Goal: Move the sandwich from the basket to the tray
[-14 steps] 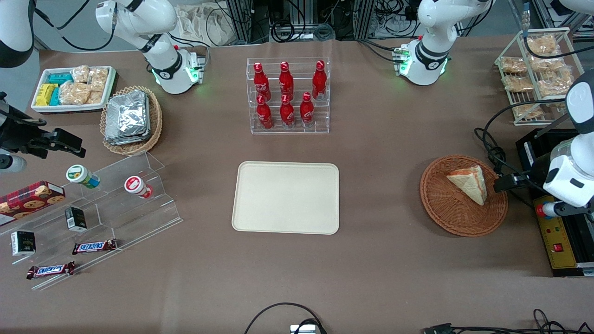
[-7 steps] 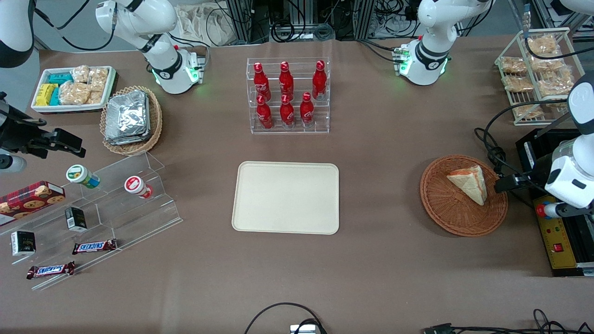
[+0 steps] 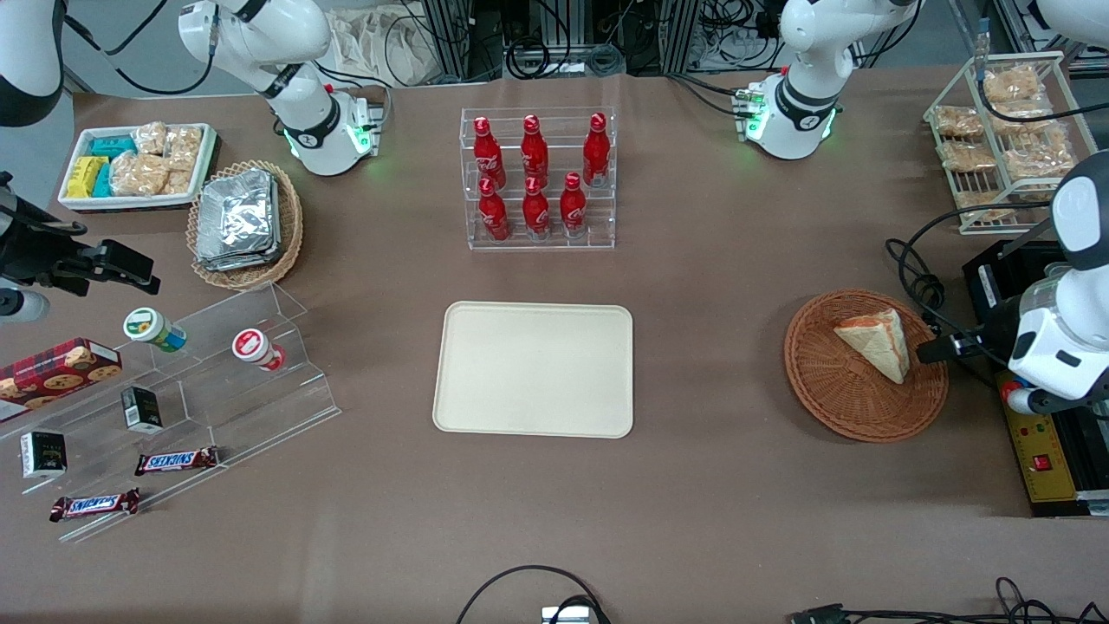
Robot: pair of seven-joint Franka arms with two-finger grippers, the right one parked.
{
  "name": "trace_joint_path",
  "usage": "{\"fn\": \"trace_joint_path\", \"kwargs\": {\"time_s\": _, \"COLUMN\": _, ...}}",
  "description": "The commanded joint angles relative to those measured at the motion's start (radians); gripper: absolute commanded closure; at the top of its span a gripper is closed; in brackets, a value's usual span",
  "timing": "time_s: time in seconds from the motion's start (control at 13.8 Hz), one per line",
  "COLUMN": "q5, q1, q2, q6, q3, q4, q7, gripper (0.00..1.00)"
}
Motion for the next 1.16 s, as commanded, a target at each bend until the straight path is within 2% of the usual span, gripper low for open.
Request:
{"fn": "trace_joint_path", "kwargs": {"time_s": 0.0, "q5": 0.017, "q1": 0.003, "q2": -0.001, "q6": 0.02, "q3": -0.004, "q4": -0.053, "q7": -0.212, "gripper": 0.0}}
{"fn": "trace_joint_path", "kwargs": {"time_s": 0.15, "q5": 0.016, "q1": 0.006, "q2": -0.004, "q6": 0.078, "q3": -0.001, "q4": -0.126, "q7": -0.282, "gripper": 0.0}}
{"fn": "trace_joint_path", "kwargs": {"time_s": 0.36, "q5": 0.014, "q1": 0.005, "q2": 0.011, "q6": 0.175, "q3": 0.063, "q4": -0.215, "q7": -0.294, "gripper": 0.0}}
{"fn": "trace_joint_path", "kwargs": {"time_s": 0.58, "q5": 0.016, "q1": 0.006, "q2": 0.008, "q6": 0.288, "q3": 0.066, "q4": -0.323, "q7": -0.409, "gripper": 0.0}}
{"fn": "trace_joint_path", "kwargs": {"time_s": 1.09, "q5": 0.017, "q1": 0.006, "q2": 0.022, "q6": 0.359, "q3": 0.091, "q4": -0.401, "q7": -0.417, "gripper": 0.0}}
